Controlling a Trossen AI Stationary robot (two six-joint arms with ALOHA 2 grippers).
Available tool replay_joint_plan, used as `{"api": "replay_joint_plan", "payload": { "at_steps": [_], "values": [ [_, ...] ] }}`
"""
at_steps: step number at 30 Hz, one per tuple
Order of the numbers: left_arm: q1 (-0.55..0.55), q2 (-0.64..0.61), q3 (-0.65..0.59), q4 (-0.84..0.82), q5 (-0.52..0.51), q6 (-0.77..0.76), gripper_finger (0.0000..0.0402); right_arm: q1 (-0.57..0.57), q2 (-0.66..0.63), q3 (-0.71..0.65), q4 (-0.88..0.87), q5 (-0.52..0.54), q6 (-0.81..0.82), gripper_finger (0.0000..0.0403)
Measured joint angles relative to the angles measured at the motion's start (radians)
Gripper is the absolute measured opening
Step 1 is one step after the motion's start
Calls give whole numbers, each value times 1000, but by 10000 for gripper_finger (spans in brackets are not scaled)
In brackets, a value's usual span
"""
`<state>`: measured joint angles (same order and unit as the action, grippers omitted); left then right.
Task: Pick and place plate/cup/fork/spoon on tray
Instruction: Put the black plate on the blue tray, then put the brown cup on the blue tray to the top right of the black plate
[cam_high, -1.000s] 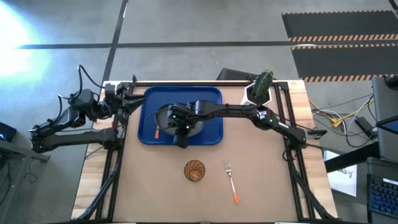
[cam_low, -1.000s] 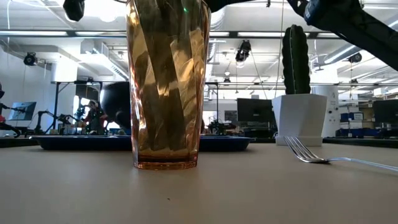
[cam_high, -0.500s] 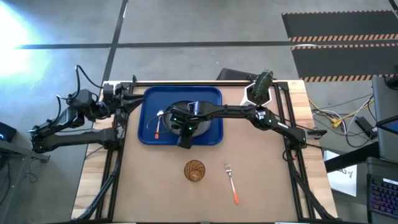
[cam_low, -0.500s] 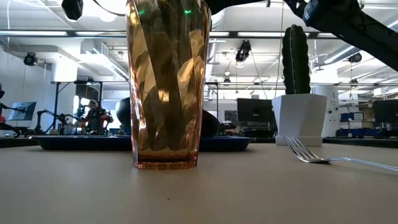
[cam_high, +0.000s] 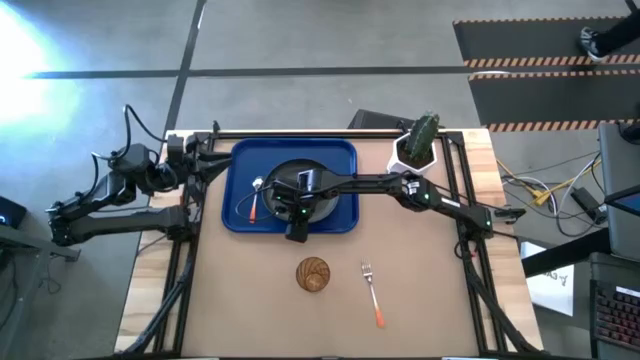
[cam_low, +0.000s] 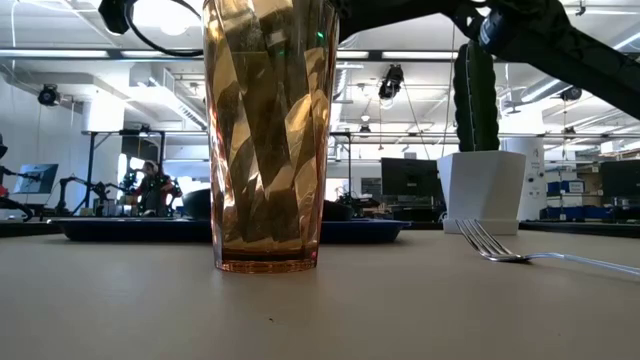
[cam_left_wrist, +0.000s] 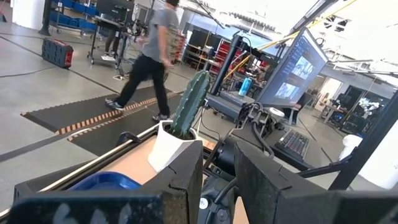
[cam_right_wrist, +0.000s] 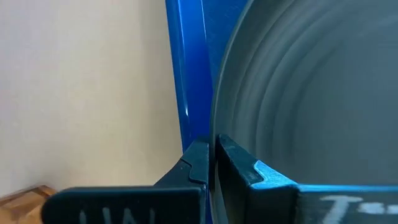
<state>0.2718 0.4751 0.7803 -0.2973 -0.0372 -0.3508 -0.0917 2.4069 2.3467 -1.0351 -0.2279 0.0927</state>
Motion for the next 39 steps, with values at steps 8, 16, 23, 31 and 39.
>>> {"api": "replay_joint_plan", "payload": {
  "at_steps": [8, 16, 23, 31, 39],
  "values": [
    [0, 1, 0, 0, 0, -2, 74, 0, 0, -4, -18, -4, -2, 9],
    [0, 0, 0, 0, 0, -4, 74, 1, -1, -30, -50, -5, -19, 9],
    [1, 0, 0, 0, 0, -4, 74, 2, -2, -73, -45, -4, -22, 9],
    [1, 2, 0, 0, 0, -4, 74, 2, -2, -60, -29, -8, -9, 20],
    [1, 2, 0, 0, 0, -4, 74, 5, 0, -51, -25, -18, 23, 85]
  ]
}}
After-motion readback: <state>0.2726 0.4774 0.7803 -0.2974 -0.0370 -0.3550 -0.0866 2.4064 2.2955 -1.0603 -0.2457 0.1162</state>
